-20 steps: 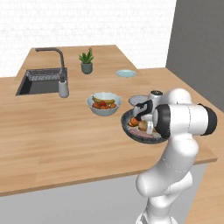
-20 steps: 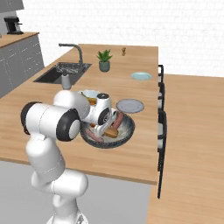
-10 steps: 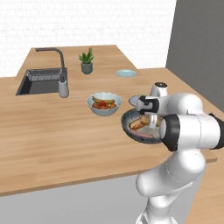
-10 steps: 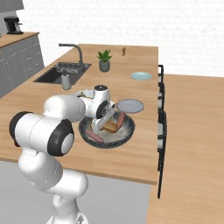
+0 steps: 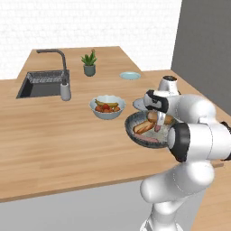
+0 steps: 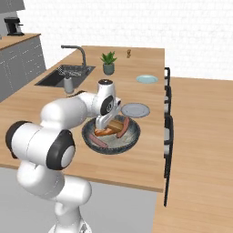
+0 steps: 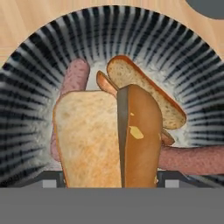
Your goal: Place one bun and one sausage from the bowl on each plate.
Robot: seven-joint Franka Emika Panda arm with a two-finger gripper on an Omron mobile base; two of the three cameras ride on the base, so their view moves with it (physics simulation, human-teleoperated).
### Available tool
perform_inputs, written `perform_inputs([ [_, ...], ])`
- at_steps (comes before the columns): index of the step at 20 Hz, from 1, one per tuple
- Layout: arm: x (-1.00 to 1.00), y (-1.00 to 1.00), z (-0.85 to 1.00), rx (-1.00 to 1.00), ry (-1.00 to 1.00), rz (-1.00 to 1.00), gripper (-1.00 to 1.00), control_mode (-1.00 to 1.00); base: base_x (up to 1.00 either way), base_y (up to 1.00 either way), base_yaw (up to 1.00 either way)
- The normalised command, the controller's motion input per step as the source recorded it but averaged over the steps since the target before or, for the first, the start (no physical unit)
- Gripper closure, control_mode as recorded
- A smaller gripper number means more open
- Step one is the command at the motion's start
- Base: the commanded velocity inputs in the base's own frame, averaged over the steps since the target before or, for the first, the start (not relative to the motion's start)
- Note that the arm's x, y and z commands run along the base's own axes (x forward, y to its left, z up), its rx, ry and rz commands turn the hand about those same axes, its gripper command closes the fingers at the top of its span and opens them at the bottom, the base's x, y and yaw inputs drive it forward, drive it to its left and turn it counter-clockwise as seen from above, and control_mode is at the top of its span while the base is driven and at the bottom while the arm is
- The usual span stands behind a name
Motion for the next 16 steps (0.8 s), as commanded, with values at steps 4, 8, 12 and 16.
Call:
perform_inputs([
  [4, -0.72, 0.02, 0.13, 0.00, 0.00, -0.02, 1.00, -1.00, 0.00, 0.00, 0.00],
  [8, -0.74, 0.50, 0.15, -0.01, 0.00, 0.00, 1.00, -1.00, 0.00, 0.00, 0.00],
  [12, -0.26, 0.47, 0.30, 0.00, 0.00, 0.00, 1.00, -1.00, 0.00, 0.00, 0.00],
  [16, -0.35, 0.19, 0.26, 0.00, 0.00, 0.00, 1.00, -1.00, 0.00, 0.00, 0.00],
])
